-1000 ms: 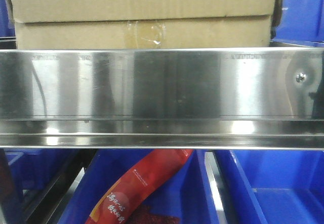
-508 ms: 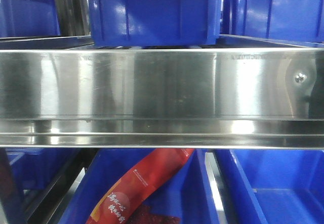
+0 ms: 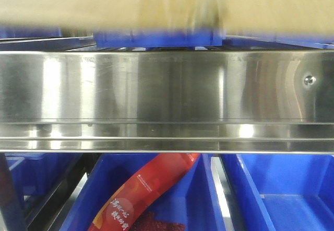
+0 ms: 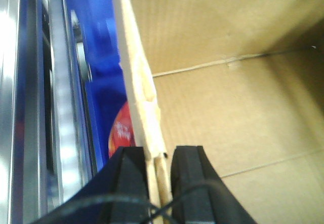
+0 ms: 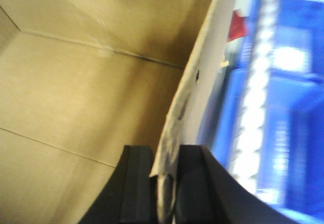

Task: Grab carton from right shelf to conveyor
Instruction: 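Lift the carton off the shelf with both grippers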

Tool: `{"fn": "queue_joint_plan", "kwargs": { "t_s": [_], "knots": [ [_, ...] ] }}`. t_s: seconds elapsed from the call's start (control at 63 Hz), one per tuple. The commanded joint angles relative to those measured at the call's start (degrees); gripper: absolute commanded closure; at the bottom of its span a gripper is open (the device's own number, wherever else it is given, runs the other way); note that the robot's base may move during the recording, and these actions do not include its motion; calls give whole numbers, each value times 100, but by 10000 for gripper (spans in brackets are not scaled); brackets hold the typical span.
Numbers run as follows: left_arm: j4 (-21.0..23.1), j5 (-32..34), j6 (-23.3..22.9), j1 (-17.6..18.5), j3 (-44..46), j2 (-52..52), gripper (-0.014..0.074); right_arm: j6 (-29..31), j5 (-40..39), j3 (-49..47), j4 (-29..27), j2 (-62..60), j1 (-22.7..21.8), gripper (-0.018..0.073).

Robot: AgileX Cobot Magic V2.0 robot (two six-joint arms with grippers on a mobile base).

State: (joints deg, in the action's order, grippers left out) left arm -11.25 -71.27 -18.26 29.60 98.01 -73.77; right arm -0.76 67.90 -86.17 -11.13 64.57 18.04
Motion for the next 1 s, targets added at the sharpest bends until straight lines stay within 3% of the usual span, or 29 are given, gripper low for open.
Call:
{"fn": "queue_joint_plan", "kwargs": {
  "t_s": [0.0,0.984],
  "knots": [
    [23,131,-39,142,-198,379,610,128,-420,42,-163,-180,-14,625],
    [10,131,-39,167,-200,588,610,128,-453,42,-174,-179,-14,625]
  ]
}}
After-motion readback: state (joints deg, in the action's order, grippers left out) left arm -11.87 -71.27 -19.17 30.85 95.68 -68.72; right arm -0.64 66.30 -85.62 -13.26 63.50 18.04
